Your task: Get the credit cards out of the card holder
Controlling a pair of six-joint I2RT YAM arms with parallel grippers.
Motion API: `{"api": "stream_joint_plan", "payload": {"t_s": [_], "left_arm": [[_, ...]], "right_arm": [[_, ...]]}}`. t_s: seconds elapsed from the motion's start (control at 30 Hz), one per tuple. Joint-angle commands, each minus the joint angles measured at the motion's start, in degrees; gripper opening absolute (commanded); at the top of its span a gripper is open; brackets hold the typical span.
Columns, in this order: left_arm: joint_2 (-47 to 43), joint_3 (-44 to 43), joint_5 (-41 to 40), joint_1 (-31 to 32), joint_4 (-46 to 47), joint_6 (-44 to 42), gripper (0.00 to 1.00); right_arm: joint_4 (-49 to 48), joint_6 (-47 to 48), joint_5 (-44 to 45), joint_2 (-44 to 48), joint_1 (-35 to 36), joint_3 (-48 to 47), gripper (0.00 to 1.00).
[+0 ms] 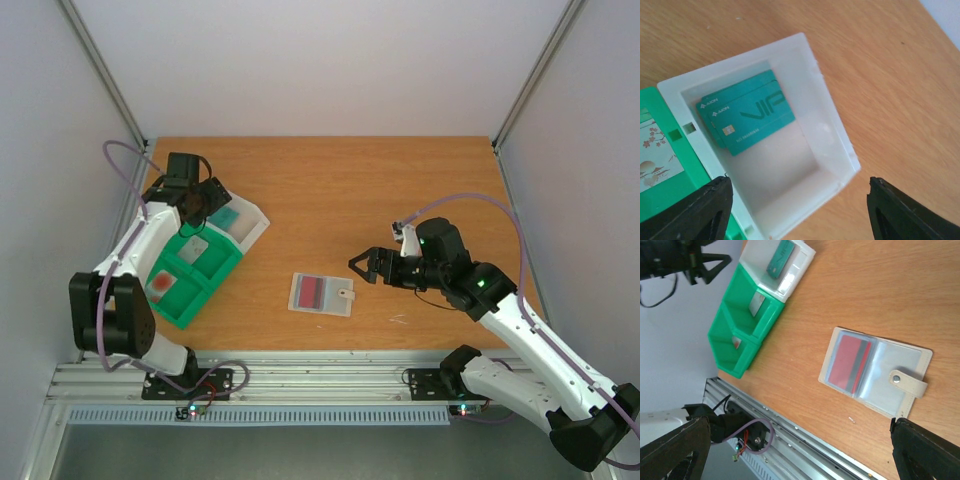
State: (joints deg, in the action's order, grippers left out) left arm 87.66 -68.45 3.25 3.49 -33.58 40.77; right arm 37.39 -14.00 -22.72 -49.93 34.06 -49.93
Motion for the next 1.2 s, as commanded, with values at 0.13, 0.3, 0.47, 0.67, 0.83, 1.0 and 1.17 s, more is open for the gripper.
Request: {"api": "stream_joint_plan", "payload": {"t_s": [0.13,0.3,0.47,0.67,0.83,1.0,1.17], "left_arm": [[-9.11,4.78,9.78,0.39,-5.39,-7.16,0.77],[-14.57,8.17,14.19,2.82,-7.65,-9.71,0.74],[-18.52,10.95,15.38,7.66,-9.16,-10.93,0.68],[-21.70,17.51,18.55,14.18,-4.55,-7.48,0.64],[-21.77,22.02,21.13,18.67,0.24,-4.66,0.62],[-21.70,26.07,22.39,21.26,5.29,-2.09,0.60],[-21.00,30.91,23.87,22.67,11.98,0.45,0.58]], "right_arm": [[0.99,-0.57,0.50,-0.25,0.04,-0.07,0.95],[-1.16,-2.34,-0.86,-2.05,-0.01,2.02,0.87],[-4.76,-3.98,-1.62,-3.39,0.04,4.42,0.63],[-9.62,-6.74,-3.61,-8.11,0.18,6.40,0.45],[-13.47,-7.98,-4.31,-13.46,0.64,7.68,0.42],[-18.00,-8.95,-5.04,-19.68,2.07,8.28,0.38],[-21.45,-9.28,-4.38,-25.39,4.14,7.97,0.33]]}}
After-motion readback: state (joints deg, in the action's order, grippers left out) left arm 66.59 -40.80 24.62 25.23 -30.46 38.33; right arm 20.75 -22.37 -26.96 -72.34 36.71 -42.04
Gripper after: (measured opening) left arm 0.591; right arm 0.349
